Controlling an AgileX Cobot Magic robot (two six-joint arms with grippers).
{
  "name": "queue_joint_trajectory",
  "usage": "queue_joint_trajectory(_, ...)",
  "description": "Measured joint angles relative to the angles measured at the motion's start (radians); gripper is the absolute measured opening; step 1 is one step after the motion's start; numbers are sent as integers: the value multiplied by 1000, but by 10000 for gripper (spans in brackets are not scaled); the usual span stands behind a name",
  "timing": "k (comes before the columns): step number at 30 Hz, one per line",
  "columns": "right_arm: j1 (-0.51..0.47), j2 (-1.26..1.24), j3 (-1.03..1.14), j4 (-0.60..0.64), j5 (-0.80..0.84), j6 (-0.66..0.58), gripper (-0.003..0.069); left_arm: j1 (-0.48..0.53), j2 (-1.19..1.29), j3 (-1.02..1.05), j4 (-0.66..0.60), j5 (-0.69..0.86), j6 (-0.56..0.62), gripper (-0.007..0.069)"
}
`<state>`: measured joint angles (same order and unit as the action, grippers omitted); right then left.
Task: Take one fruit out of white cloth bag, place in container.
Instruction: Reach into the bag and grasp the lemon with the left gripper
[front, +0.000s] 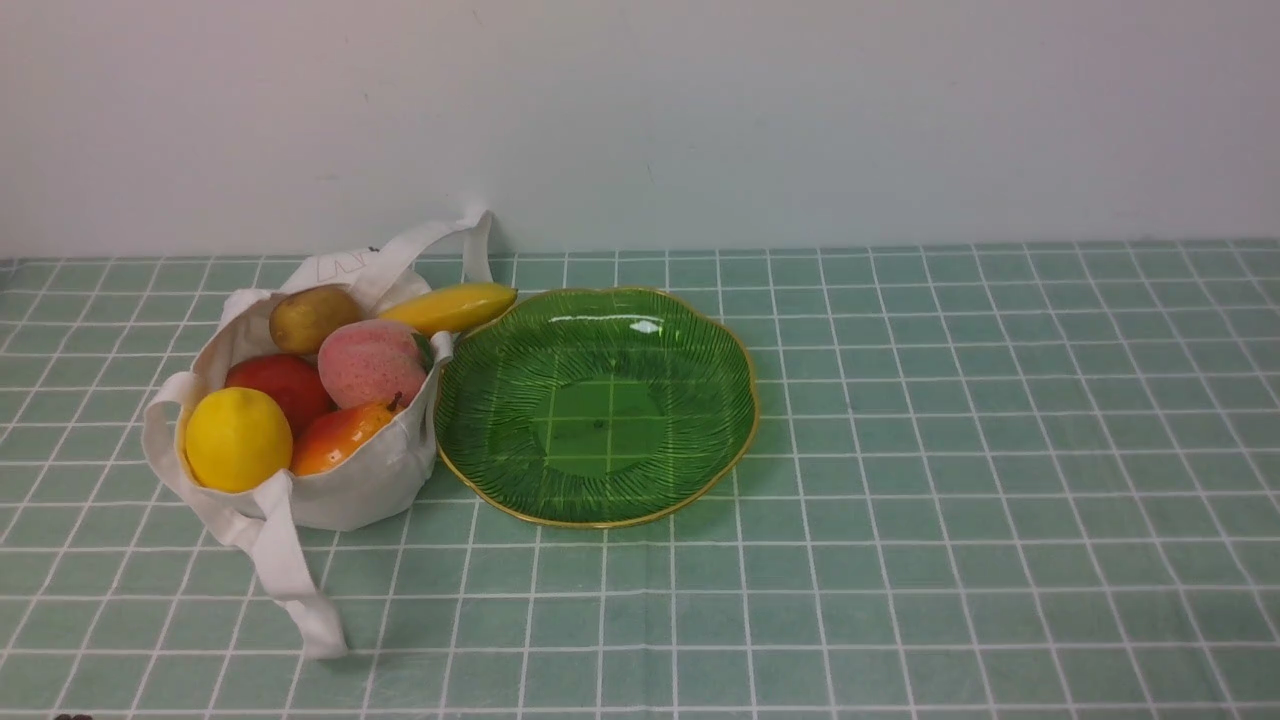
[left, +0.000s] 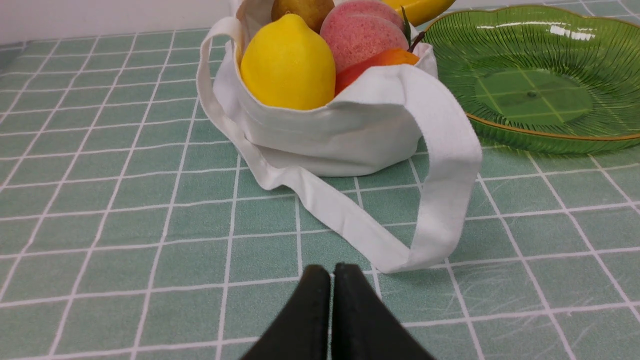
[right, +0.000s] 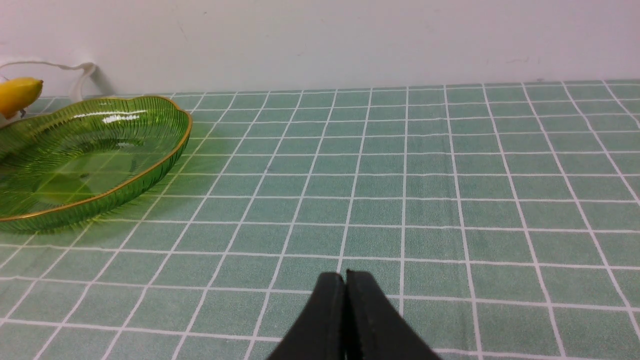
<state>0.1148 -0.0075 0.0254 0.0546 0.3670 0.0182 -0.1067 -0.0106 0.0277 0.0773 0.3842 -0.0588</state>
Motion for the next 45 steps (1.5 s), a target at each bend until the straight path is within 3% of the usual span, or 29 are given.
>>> queue_joint_trajectory(29,0,0,0,-1,0,0,-12,0,0,0,-27,-5,-23,-8)
queue_joint_trajectory(34,0,0,0,-1,0,0,-12,0,0,1,-456,-57,-280,-8)
queue_joint_trajectory(38,0,0,0,-1,0,0,-12,0,0,1,-735,-58,-378,-8)
queue_joint_trajectory(45,0,0,0,-1,0,0,-12,0,0,-1,-834,-153,-384,-8)
